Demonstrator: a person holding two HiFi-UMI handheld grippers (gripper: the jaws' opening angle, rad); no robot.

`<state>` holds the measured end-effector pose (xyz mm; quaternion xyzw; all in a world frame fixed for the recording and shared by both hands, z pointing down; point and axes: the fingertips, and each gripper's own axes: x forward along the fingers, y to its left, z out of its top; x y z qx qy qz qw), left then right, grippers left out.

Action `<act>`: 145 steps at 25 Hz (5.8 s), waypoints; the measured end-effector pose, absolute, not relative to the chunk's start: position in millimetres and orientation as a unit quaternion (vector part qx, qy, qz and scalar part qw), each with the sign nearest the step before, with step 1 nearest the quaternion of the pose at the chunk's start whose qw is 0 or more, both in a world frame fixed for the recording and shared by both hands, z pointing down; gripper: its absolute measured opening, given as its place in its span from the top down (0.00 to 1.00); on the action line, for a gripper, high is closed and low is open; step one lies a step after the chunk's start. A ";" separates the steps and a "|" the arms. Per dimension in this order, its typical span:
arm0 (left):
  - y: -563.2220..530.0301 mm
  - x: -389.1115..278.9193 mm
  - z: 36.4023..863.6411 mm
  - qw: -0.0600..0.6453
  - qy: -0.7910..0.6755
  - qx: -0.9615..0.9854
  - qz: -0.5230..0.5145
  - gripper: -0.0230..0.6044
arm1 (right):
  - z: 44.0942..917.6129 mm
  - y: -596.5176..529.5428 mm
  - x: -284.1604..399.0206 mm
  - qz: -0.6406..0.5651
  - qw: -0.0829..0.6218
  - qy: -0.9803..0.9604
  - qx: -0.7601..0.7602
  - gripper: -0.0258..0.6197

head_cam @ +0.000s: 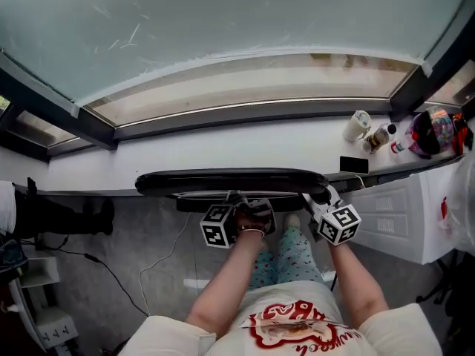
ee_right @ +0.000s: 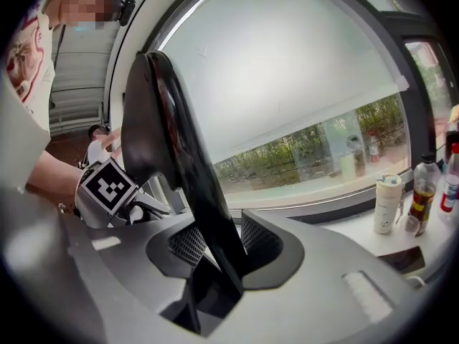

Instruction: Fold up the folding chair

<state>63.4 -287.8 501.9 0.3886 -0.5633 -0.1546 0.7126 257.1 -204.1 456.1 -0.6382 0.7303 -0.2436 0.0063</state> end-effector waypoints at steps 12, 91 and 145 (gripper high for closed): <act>-330.3 89.0 504.9 0.708 -0.561 0.406 -0.135 0.59 | 461.2 -245.8 283.3 -0.244 -0.010 0.725 -0.644 0.77; -312.8 41.9 261.7 0.199 -0.369 0.908 -0.018 0.96 | 248.7 -260.1 106.3 -0.034 0.057 0.811 -0.581 0.92; -294.4 22.2 250.2 0.171 -0.359 0.917 -0.027 0.96 | 230.8 -246.3 88.5 -0.032 0.064 0.811 -0.581 0.92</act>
